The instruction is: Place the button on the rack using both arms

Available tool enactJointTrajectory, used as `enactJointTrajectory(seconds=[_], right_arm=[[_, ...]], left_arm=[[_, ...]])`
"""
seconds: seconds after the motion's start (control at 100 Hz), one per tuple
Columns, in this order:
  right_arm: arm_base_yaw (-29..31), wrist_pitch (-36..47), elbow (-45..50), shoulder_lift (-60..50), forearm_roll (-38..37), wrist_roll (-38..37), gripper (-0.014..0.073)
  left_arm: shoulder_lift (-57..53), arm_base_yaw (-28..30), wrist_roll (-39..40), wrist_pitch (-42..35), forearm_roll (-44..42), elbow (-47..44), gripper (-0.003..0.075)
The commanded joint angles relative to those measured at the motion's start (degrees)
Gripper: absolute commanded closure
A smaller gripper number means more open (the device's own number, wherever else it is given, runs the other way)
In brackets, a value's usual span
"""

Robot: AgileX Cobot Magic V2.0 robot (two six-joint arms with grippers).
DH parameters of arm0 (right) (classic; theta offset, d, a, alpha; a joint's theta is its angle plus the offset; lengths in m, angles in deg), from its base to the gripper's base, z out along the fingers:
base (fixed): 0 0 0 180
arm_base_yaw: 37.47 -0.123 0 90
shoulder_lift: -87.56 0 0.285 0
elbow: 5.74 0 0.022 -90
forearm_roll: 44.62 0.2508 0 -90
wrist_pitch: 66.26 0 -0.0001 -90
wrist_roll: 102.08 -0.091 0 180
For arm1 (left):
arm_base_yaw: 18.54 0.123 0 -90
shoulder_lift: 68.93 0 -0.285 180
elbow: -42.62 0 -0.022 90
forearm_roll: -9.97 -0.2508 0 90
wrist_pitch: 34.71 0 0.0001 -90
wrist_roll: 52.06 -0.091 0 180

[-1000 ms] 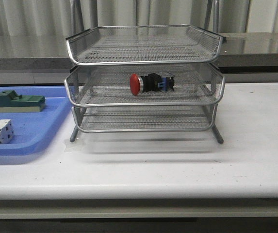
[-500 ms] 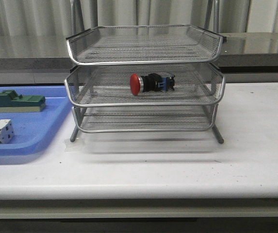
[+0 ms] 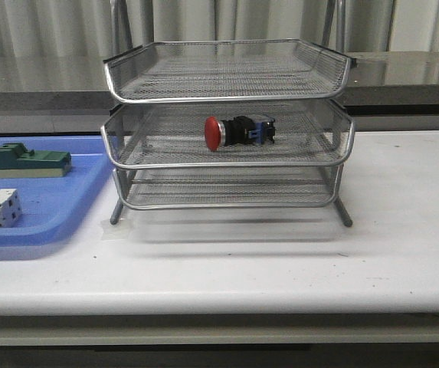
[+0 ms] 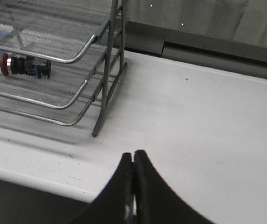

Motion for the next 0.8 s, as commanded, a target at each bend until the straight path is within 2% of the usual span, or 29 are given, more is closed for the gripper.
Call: enactJointTrajectory(seconds=[0.0, 0.3, 0.61, 0.79], right_arm=[[0.3, 10.1, 2.9, -2.6, 0.5, -2.1, 0.0654], [0.3, 23.6, 16.9, -12.8, 0.5, -5.7, 0.0654], [0.4, 28.5, 22.1, -13.5, -0.1, -7.5, 0.0654], [0.4, 28.1, 22.4, -13.5, -0.1, -7.5, 0.0654]], left_arm=[[0.7, 0.2, 0.7, -4.8, 0.6, 1.6, 0.074], [0.7, 0.2, 0.7, -4.8, 0.6, 1.6, 0.074], [0.7, 0.2, 0.7, -4.8, 0.6, 1.6, 0.074], [0.7, 0.2, 0.7, -4.8, 0.6, 1.6, 0.074]])
